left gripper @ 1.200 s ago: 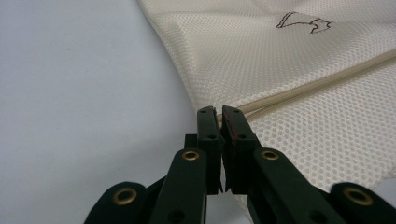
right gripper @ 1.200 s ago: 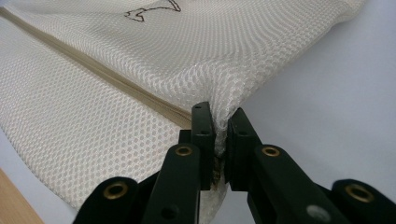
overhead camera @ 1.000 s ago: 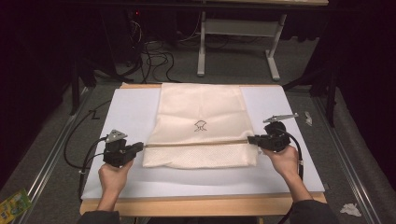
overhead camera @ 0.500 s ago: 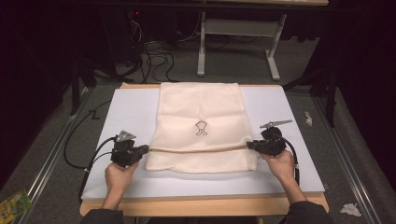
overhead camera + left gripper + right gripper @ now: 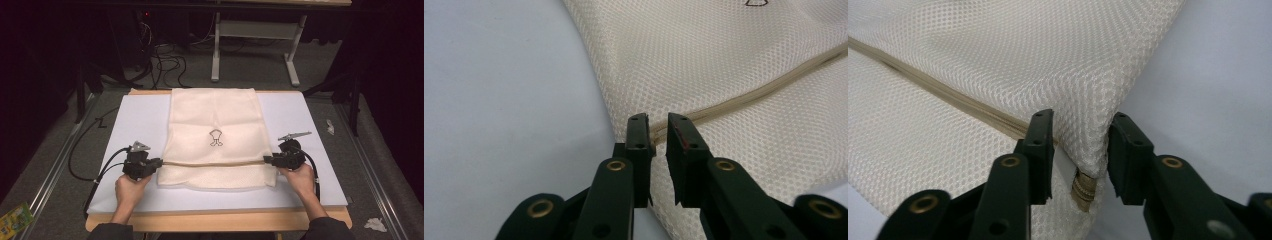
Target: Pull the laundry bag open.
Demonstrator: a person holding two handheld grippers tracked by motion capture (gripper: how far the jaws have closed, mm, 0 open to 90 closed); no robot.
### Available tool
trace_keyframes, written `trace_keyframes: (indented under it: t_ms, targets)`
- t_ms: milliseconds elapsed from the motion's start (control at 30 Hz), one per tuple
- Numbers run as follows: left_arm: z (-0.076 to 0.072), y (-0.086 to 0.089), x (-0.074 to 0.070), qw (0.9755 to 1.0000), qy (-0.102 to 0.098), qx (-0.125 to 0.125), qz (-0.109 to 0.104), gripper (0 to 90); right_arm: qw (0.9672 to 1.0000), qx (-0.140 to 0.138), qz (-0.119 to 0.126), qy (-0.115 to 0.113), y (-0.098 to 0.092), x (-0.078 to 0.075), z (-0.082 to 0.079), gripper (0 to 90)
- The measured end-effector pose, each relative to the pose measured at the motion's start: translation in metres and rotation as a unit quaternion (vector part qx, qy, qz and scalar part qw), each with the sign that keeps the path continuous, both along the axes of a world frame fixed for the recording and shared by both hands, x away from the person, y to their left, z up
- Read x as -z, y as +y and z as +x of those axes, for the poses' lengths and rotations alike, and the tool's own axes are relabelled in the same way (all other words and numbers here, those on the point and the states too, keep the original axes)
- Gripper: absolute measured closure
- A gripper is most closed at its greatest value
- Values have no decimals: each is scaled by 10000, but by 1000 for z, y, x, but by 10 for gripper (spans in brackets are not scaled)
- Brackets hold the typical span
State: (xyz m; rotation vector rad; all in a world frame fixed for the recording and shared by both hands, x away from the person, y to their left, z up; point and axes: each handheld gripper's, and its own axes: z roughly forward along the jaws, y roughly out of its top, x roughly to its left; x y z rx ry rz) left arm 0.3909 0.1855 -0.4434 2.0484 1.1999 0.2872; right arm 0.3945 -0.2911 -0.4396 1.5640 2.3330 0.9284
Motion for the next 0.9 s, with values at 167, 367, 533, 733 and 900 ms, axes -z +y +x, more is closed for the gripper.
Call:
trace_keyframes:
  t_ms: [167, 367, 533, 733, 900]
  targets:
    - [-3, 4, -5, 9998, -150, -36, -137, 664, 9998, 90, 24, -150, -3, -4, -4, 521]
    - [-9, 16, -17, 9975, -545, -148, -425, 564, 9987, 207, 115, -459, -11, -15, -12, 484]
    - [-13, 26, -25, 9940, -882, -285, -589, 533, 9948, 366, 310, -893, -22, -24, -20, 504]
    - [-12, 36, -26, 9922, -1121, -419, -355, 499, 9883, 641, 488, -1296, -39, -26, -27, 505]
    - [-10, 46, -19, 9910, -1151, -603, -312, 493, 9838, 897, 523, -1461, -55, -17, -30, 499]
